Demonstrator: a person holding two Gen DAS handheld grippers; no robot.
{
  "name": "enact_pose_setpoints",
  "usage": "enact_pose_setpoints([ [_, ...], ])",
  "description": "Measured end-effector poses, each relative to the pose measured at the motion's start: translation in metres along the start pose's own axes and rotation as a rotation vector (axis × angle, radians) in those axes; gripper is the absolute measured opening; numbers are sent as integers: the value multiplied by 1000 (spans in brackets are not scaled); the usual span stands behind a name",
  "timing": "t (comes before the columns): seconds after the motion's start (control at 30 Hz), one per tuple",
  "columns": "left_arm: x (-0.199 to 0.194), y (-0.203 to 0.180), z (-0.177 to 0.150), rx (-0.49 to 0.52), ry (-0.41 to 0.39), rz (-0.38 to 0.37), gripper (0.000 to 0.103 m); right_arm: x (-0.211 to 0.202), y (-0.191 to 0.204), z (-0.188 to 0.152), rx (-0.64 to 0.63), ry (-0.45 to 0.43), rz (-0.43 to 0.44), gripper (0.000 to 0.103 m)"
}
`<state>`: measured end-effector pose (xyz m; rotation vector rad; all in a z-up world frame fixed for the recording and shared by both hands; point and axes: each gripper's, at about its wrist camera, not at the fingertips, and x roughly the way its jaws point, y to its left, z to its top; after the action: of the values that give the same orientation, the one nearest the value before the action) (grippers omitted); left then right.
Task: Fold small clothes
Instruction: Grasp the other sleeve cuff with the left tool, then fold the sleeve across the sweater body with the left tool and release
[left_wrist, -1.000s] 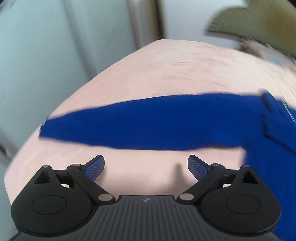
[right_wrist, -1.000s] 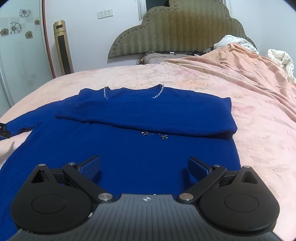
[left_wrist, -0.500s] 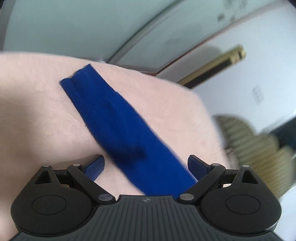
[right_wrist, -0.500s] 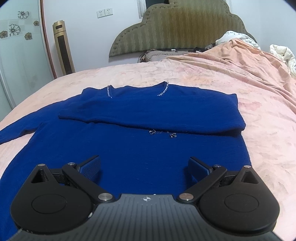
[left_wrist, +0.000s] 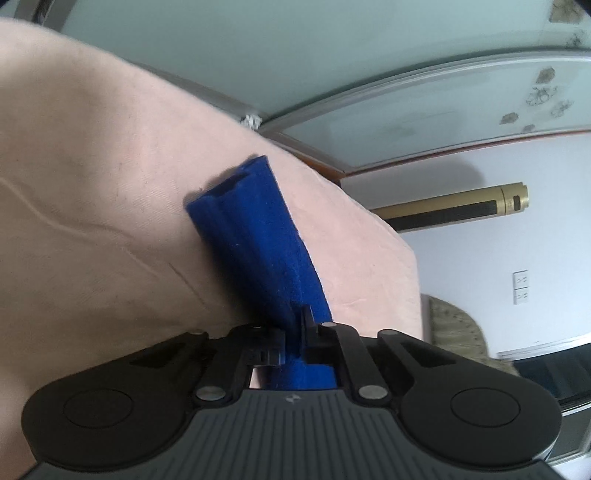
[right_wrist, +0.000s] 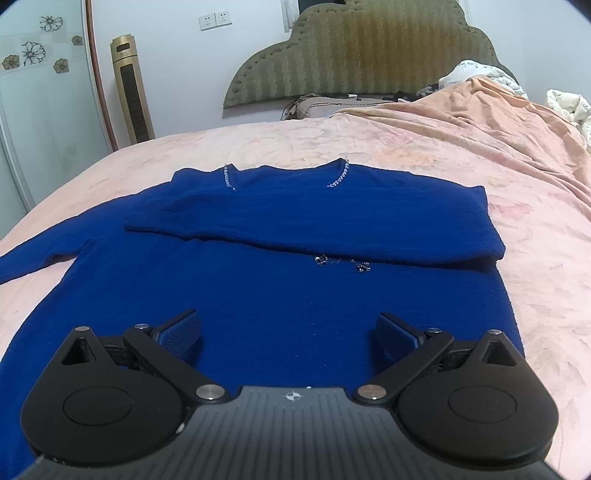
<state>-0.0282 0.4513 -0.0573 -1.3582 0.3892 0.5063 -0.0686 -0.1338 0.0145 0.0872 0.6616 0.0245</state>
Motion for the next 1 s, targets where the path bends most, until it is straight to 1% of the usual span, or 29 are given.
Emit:
enact_pose_setpoints([
  [0.07, -8, -22, -11, 108, -40, 43, 6, -1, -1, 0, 3, -2, -1, 102],
  [0.13, -16, -49, -24, 247, -57, 42, 6, -2, -4, 0, 10, -6, -2, 102],
  [0.2, -21, -86, -50, 409, -59, 32, 6, -3, -8, 0, 19, -9, -3, 102],
  [0.23, -25, -110, -72, 528, -59, 14, 6, -3, -11, -1, 24, -12, -5, 102],
  [0.27, -28, -127, -92, 615, -64, -1, 6, -4, -14, -1, 30, -14, -7, 102],
  [0.3, -33, -148, -118, 733, -75, -24, 6, -5, -16, -1, 37, -18, -8, 102],
  [0.37, -42, -187, -175, 954, -92, -96, 6, -7, -21, -3, 50, -25, -9, 102],
  [0.4, -46, -200, -203, 1041, -90, -140, 6, -9, -26, -4, 56, -28, -10, 102],
  [0.47, -51, -225, -248, 1162, -56, -222, 6, -12, -33, -6, 69, -34, -15, 102],
  [0.5, -54, -236, -280, 1224, -21, -267, 6, -14, -37, -7, 76, -36, -19, 102],
  [0.53, -54, -244, -305, 1271, 15, -299, 6, -16, -41, -8, 85, -38, -23, 102],
  [0.57, -54, -250, -334, 1326, 65, -336, 6, -18, -45, -9, 94, -41, -28, 102],
  [0.63, -55, -248, -389, 1417, 147, -394, 6, -22, -55, -11, 116, -48, -39, 102],
  [0.67, -53, -246, -411, 1465, 191, -420, 6, -24, -60, -12, 127, -52, -46, 102],
  [0.7, -53, -241, -441, 1522, 258, -447, 6, -27, -64, -13, 138, -58, -53, 102],
  [0.73, -51, -231, -462, 1552, 319, -451, 7, -29, -69, -13, 149, -63, -62, 102],
  [0.77, -46, -223, -478, 1573, 397, -446, 7, -32, -75, -14, 161, -66, -68, 102],
  [0.8, -39, -218, -495, 1590, 498, -440, 7, -35, -80, -15, 173, -74, -79, 102],
  [0.83, -33, -209, -511, 1602, 610, -427, 13, -38, -85, -15, 186, -82, -91, 102],
  [0.87, -33, -195, -520, 1609, 688, -409, 17, -41, -91, -15, 198, -93, -105, 102],
  [0.9, -30, -186, -527, 1615, 754, -394, 30, -44, -95, -16, 208, -105, -120, 102],
  [0.93, -26, -179, -530, 1617, 795, -388, 45, -48, -100, -16, 222, -123, -139, 102],
  [0.97, -25, -178, -521, 1616, 804, -400, 51, -52, -105, -16, 236, -140, -158, 102],
  [1.0, -32, -176, -514, 1617, 792, -428, 61, -55, -110, -16, 252, -156, -174, 102],
])
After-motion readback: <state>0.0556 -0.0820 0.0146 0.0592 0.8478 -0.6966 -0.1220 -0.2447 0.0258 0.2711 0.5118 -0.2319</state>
